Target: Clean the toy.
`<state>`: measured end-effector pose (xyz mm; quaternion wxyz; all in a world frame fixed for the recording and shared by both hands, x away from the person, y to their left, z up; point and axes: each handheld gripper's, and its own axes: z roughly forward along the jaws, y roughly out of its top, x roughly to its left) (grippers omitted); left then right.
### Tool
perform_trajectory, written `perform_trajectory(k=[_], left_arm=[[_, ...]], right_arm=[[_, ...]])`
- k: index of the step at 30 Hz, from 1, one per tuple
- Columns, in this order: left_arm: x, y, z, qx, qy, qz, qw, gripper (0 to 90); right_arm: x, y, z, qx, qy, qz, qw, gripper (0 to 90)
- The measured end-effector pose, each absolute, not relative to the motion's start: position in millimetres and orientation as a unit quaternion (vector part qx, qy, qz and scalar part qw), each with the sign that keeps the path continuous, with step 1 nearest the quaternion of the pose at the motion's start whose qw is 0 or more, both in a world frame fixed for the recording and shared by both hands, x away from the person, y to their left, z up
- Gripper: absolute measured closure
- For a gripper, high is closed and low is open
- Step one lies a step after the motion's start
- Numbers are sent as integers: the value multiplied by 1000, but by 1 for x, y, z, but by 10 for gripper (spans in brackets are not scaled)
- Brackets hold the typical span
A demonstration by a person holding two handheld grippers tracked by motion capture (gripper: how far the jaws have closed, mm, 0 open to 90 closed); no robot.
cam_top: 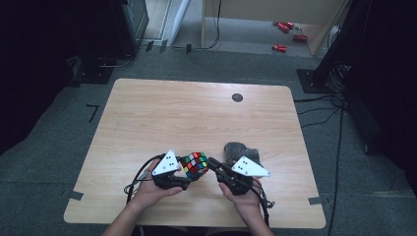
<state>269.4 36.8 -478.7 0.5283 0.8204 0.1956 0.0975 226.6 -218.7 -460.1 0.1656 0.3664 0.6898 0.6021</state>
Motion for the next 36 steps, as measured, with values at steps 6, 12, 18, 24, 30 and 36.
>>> perform_trajectory(k=[6,12,18,24,30,36], left_arm=[[272,42,-480,821,201,108,524,343],[272,42,-482,823,201,110,520,342],[273,45,-481,821,203,111,522,342],[273,46,-480,820,202,111,524,343],[272,45,-481,821,197,116,523,343],[270,42,-482,822,192,122,522,343]], right_arm=[[244,-253,-469,456,685,524,221,493],[258,-266,-492,514,697,428,257,390],[268,-271,-513,547,715,363,241,337],[266,-268,-521,545,721,350,245,660],[261,-270,-513,529,715,406,211,761],[245,-257,-476,460,690,525,193,758]])
